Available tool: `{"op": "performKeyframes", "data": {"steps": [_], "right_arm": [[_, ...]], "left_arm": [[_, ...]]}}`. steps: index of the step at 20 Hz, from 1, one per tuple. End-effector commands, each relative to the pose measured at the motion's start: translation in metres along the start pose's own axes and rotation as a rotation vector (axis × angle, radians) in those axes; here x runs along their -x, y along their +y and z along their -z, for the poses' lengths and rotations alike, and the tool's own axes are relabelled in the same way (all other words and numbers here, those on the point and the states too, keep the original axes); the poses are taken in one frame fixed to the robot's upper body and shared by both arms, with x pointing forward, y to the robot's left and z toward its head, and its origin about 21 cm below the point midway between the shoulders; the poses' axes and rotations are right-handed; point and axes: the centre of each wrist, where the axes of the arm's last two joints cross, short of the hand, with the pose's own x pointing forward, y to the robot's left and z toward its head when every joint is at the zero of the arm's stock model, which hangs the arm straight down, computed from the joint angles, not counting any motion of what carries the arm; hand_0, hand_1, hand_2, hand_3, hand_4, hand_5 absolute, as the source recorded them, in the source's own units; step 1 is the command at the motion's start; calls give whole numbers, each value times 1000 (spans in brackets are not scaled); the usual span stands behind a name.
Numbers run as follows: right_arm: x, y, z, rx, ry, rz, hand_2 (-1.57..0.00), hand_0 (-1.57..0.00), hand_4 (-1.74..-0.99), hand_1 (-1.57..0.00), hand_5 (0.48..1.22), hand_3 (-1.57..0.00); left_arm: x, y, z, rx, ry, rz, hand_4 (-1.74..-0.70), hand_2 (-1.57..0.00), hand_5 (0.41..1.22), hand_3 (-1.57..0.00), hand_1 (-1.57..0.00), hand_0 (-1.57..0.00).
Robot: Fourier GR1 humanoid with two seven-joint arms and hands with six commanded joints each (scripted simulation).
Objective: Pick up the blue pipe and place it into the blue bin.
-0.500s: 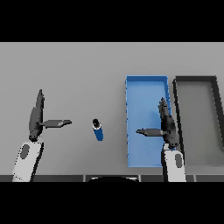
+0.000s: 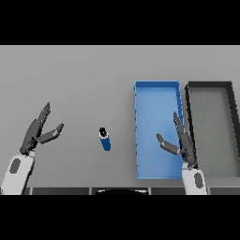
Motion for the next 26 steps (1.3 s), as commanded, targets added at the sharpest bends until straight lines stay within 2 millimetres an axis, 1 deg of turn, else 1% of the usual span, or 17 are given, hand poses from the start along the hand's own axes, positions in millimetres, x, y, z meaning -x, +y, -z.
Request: {"op": "performKeyframes", "data": {"steps": [1,2,4,5,7,8,9,11,14,17,18,19,20,21,22,25,26], "right_arm": [[-3,0,0,-5,2,-21,1,1,-1244,1,596,1],[-5,2,3,-13,12,-29,1,1,-1241,1,594,1],[-7,1,1,-21,8,-32,1,1,-1228,1,595,1],[-8,2,-1,-27,5,-24,1,1,-1226,1,593,1],[-7,4,0,-30,-2,-28,1,1,-1226,1,596,1],[-6,3,2,-35,0,-30,1,1,-1228,1,601,1],[-5,6,2,-42,-1,-24,1,1,-1232,1,604,1],[-9,2,4,-48,-26,-24,1,1,-1242,1,618,1],[-10,1,2,-58,-35,-11,1,1,-1273,1,636,1],[-8,0,5,-48,-14,-9,1,1,-1290,1,646,1],[-7,3,2,-50,-22,-15,1,1,-1296,1,651,1],[-9,0,5,-48,-28,-16,1,1,-1299,1,654,1],[-10,-1,4,-47,-27,-24,1,1,-1294,1,653,1],[-7,1,-1,-52,-27,-18,1,1,-1296,1,651,1],[-8,1,0,-51,-14,-9,1,1,-1300,1,652,1],[-10,6,4,-43,-9,-6,1,1,-1309,1,651,1],[-5,4,-2,-50,-7,-4,1,1,-1314,1,653,1]], "left_arm": [[0,-3,1,21,-7,2,-1188,1,603,1,1,1],[1,-2,-1,44,-6,9,-1183,1,603,1,1,1],[-2,-3,1,89,-30,21,-1170,1,605,1,1,1],[-6,-2,-4,121,-48,39,-1162,1,605,1,1,1],[-7,-10,-11,228,-29,42,-1168,1,592,1,1,1],[-9,-17,-15,283,-19,42,-1181,1,584,1,1,1],[-12,-22,-15,309,-10,41,-1187,1,573,1,1,1],[-12,-37,-17,388,15,62,-1182,1,544,1,1,1],[-21,-54,-15,467,-12,48,-1204,1,517,1,1,1],[-18,-76,-13,522,15,57,-1207,1,494,1,1,1],[-18,-82,-10,523,1,64,-1206,1,488,1,1,1],[-15,-91,-10,530,2,64,-1203,1,483,1,1,1],[-12,-101,-7,538,-11,56,-1207,1,479,1,1,1],[-10,-107,-6,536,-31,53,-1210,1,483,1,1,1],[-10,-115,-5,538,-56,53,-1216,1,491,1,1,1],[-11,-132,5,517,-59,47,-1230,1,502,1,1,1],[-8,-136,7,510,-68,40,-1226,1,502,1,1,1]]}}
